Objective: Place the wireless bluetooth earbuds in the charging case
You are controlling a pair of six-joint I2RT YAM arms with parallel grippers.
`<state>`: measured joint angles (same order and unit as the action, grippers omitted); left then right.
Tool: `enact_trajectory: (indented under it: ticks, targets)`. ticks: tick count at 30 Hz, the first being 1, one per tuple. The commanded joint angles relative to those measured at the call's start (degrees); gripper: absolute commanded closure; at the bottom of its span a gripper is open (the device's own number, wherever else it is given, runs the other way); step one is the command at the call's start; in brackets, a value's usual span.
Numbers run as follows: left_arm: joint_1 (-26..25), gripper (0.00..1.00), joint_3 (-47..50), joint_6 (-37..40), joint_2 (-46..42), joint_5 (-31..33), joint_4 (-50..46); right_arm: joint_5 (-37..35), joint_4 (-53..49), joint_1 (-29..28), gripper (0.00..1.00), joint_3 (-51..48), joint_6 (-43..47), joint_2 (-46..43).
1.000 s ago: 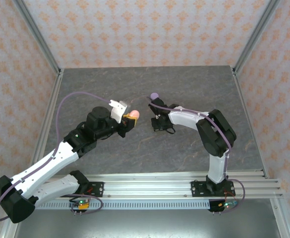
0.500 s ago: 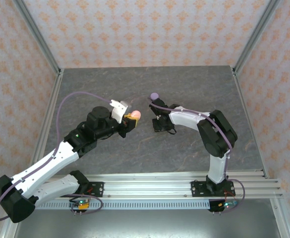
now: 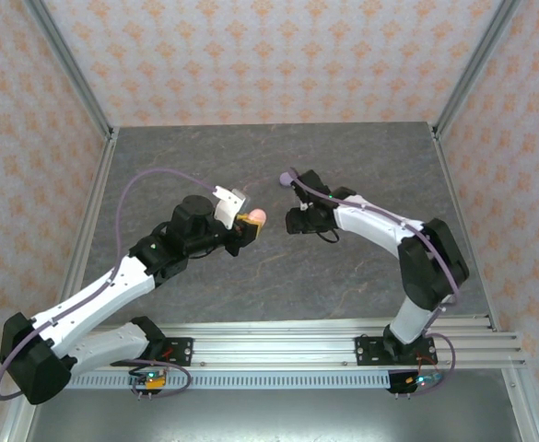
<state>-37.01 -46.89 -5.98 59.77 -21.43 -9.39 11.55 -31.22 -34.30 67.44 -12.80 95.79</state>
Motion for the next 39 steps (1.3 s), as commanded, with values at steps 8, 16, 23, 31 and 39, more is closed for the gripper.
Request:
enact_trajectory:
  ticks: [8,16,23,31,39]
  targets:
    - [1.5,0.9,-0.2,-1.5,5.1,-6.2,8.9,17.3,2.9,5.8,0.45,-6.4,3.4,-17.5]
    - [2.1,0.91,-0.2,-2.0,8.7,-9.9,12.8,30.2,5.6,5.9,0.46,-6.7,3.4,-23.0]
    - [2.1,0.91,0.2,-1.8,9.1,-13.1,14.7,35.4,7.6,5.9,0.46,-6.2,2.7,-22.7]
    - [2.1,0.91,-1.0,-2.3,10.8,-13.0,13.2,39.1,8.7,5.8,0.46,-6.1,2.7,-22.9]
    - [1.9,0.91,-0.9,-2.2,10.5,-16.9,15.2,37.2,8.3,5.8,0.46,-6.1,2.5,-21.9]
